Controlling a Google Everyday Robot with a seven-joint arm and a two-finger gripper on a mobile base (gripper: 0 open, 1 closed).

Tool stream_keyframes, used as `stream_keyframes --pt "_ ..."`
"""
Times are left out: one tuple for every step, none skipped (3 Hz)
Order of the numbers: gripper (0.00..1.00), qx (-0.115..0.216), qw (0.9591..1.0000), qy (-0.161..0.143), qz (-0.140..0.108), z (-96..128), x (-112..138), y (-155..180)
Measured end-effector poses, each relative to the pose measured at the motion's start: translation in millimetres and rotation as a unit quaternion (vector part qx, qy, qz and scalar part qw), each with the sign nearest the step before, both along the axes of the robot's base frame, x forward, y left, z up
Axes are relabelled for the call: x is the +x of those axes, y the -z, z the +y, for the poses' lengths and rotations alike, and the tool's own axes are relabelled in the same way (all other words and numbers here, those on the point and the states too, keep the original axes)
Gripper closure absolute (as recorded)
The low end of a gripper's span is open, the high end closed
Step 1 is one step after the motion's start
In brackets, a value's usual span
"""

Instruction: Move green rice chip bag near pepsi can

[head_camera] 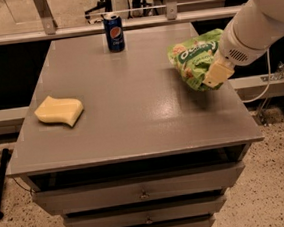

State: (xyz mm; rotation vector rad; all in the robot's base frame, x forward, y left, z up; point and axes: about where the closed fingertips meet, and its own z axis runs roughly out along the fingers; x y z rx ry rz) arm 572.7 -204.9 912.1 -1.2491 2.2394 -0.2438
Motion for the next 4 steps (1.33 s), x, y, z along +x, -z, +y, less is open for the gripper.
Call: stream_keyframes --pt "1.00 0.032 0.9991 -0.024 -0.012 13 29 3" --pt "1.00 0.066 0.9963 -0.053 -0.012 32 85 17" --pt "1.00 0.086 0.9938 -0.070 -0.011 53 145 33" --pt "1.00 0.092 0.9923 -0.081 -0.018 73 196 42"
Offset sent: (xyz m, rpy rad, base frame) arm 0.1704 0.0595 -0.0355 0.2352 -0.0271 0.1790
